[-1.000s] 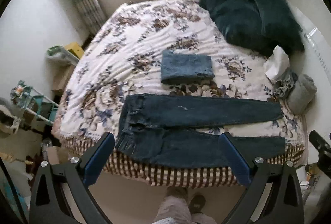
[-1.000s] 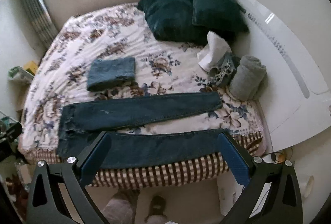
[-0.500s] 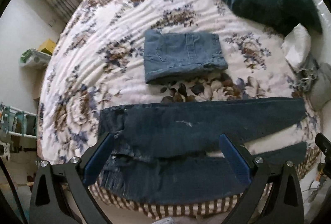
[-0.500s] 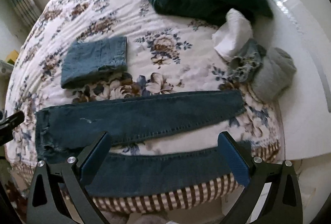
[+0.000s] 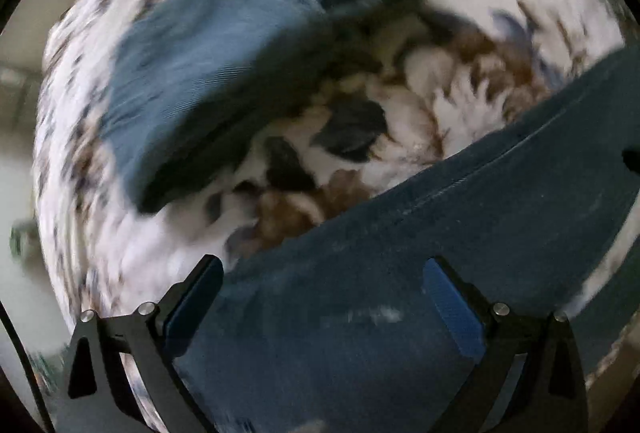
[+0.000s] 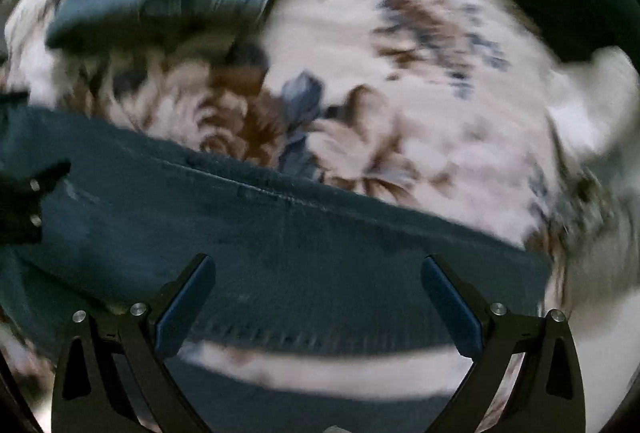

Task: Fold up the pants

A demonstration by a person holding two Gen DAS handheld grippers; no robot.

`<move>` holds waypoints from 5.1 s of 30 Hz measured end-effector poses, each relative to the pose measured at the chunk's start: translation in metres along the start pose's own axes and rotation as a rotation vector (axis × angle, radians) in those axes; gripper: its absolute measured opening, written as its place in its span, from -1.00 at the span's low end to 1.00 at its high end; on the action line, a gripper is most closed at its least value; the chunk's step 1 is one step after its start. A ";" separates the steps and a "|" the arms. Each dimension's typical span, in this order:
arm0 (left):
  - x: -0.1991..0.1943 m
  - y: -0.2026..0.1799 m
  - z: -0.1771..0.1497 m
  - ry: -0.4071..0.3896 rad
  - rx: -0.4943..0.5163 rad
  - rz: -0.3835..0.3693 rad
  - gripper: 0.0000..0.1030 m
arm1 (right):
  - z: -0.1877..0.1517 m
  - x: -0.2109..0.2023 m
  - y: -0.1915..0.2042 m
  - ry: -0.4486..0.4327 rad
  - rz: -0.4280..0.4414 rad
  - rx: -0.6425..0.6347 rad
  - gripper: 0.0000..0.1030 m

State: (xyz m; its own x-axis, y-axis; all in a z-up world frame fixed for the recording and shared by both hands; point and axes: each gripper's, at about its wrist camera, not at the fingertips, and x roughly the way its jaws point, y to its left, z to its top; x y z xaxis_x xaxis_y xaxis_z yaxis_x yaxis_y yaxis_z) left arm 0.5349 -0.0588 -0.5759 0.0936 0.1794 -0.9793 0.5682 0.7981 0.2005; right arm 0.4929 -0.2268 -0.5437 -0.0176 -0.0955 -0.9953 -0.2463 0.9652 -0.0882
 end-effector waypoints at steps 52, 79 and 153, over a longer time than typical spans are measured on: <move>-0.047 -0.085 -0.239 -0.073 -0.515 -0.353 -0.74 | -0.251 0.028 0.124 -0.013 0.082 -0.046 -0.77; -0.085 -0.142 -0.108 -0.093 -0.528 0.049 0.99 | -0.159 0.059 -0.137 0.120 -0.034 0.654 -0.72; -0.018 0.152 -0.479 -0.178 -1.403 -0.256 -0.50 | -0.278 0.005 0.171 -0.062 0.616 1.115 -0.89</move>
State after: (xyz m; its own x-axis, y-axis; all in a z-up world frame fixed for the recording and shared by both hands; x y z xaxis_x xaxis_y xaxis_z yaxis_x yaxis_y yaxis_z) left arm 0.2282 0.3347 -0.5151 0.2730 -0.0421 -0.9611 -0.6658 0.7128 -0.2203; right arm 0.1818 -0.1303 -0.5530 0.2138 0.4216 -0.8812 0.7310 0.5293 0.4306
